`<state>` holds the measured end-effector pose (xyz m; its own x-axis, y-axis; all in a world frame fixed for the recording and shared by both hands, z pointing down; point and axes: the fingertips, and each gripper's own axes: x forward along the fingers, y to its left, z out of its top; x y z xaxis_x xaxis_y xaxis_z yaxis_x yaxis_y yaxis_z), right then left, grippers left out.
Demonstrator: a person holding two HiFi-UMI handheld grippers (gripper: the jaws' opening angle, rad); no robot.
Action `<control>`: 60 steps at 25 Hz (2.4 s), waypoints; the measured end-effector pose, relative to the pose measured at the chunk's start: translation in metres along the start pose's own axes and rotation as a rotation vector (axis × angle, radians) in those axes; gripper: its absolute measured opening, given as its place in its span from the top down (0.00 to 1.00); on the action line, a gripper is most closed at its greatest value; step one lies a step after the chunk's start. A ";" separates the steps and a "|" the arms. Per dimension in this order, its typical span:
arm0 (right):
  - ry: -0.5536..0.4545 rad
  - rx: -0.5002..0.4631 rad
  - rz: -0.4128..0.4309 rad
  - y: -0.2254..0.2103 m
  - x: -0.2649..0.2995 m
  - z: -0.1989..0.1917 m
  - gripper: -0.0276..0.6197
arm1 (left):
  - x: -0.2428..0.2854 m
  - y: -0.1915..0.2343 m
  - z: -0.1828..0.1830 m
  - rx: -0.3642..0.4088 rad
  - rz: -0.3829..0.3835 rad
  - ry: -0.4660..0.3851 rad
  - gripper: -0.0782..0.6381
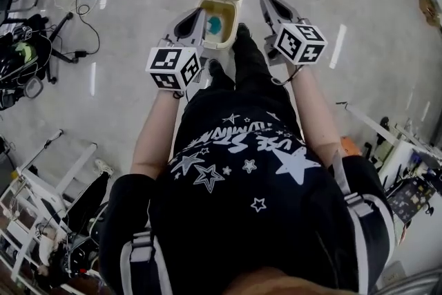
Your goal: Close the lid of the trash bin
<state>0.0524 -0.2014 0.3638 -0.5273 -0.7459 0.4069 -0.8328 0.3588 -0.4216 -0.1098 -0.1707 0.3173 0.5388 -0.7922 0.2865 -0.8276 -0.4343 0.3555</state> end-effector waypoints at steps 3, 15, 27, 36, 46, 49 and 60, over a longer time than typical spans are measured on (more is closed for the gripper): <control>0.023 0.006 0.011 -0.016 0.016 0.001 0.95 | 0.017 0.007 0.002 -0.004 0.032 0.005 0.88; 0.176 0.015 0.084 -0.069 0.101 -0.013 0.95 | 0.097 0.041 -0.011 -0.051 0.139 0.057 0.88; 0.324 0.002 0.150 -0.091 0.168 -0.064 0.95 | 0.162 0.076 -0.060 -0.081 0.174 0.167 0.88; 0.384 0.011 0.162 -0.115 0.187 -0.092 0.95 | 0.193 0.086 -0.089 -0.083 0.173 0.210 0.88; 0.424 -0.012 0.229 -0.102 0.194 -0.117 0.95 | 0.194 0.100 -0.112 -0.101 0.189 0.224 0.88; 0.423 -0.007 0.238 -0.097 0.190 -0.119 0.95 | 0.186 0.099 -0.119 -0.105 0.193 0.231 0.88; 0.508 -0.034 0.278 -0.062 0.164 -0.161 0.95 | 0.154 0.098 -0.137 -0.113 0.198 0.236 0.88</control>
<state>-0.0103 -0.2555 0.5876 -0.7348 -0.2614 0.6259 -0.6519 0.5269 -0.5453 -0.0867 -0.2767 0.5186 0.4019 -0.7295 0.5535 -0.9044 -0.2214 0.3648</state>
